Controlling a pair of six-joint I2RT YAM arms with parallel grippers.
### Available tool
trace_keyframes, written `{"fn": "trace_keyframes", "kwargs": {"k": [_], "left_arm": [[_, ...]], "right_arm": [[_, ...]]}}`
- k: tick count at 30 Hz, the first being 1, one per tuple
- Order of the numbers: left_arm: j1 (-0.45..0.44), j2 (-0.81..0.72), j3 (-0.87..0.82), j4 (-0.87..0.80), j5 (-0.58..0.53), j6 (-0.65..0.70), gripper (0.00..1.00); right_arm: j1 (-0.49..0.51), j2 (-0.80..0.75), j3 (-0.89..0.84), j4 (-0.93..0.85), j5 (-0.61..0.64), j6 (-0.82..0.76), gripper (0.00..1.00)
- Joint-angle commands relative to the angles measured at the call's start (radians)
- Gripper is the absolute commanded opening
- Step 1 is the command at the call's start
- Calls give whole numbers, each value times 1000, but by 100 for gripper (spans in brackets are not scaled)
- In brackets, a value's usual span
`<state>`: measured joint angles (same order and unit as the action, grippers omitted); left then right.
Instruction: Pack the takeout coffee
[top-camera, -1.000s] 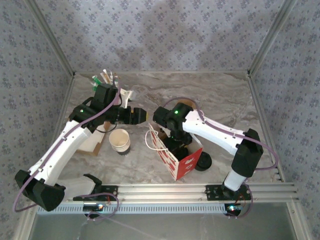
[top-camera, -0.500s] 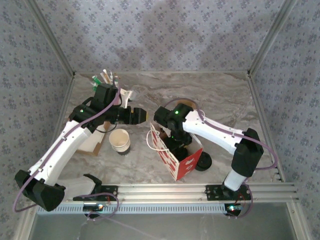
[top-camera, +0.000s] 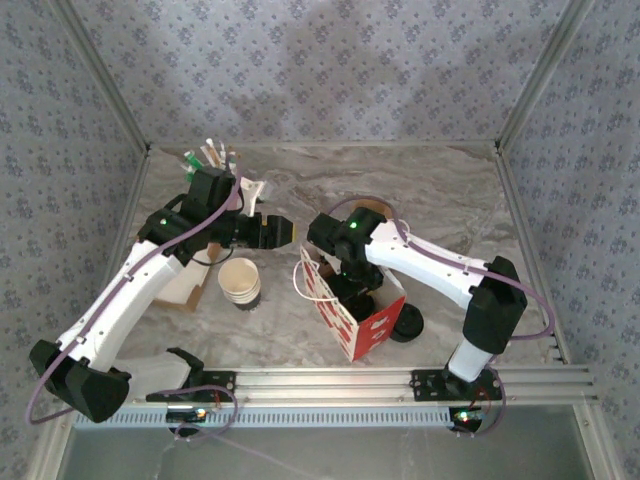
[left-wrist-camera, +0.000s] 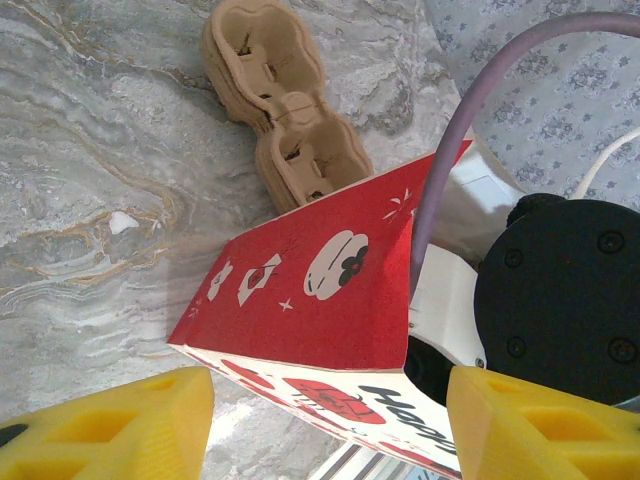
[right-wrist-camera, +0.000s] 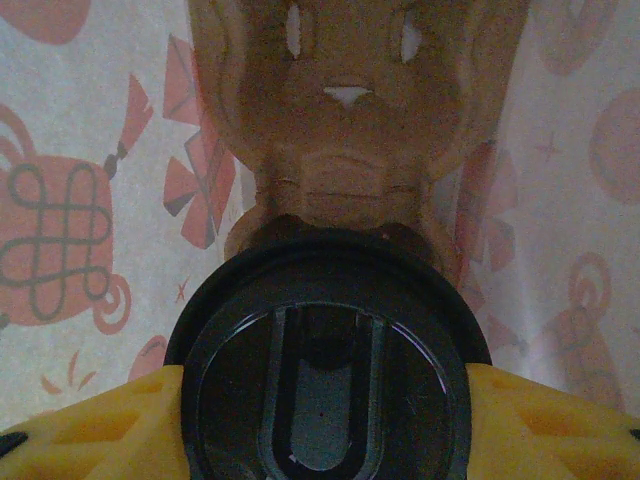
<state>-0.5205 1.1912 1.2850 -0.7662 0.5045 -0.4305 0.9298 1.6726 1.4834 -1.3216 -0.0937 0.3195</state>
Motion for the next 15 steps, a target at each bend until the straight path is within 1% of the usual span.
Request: {"fn": "trace_keyframes", "kwargs": {"k": [1,15], "left_arm": [[6,-25,-7,-10,-6,2,63],[5,-34,-7,-10,-11,-2,63]], "right_arm": [[-1,-16,-15,0,8,-10,61],[1,-22,-14,2,10,-10,61]]}}
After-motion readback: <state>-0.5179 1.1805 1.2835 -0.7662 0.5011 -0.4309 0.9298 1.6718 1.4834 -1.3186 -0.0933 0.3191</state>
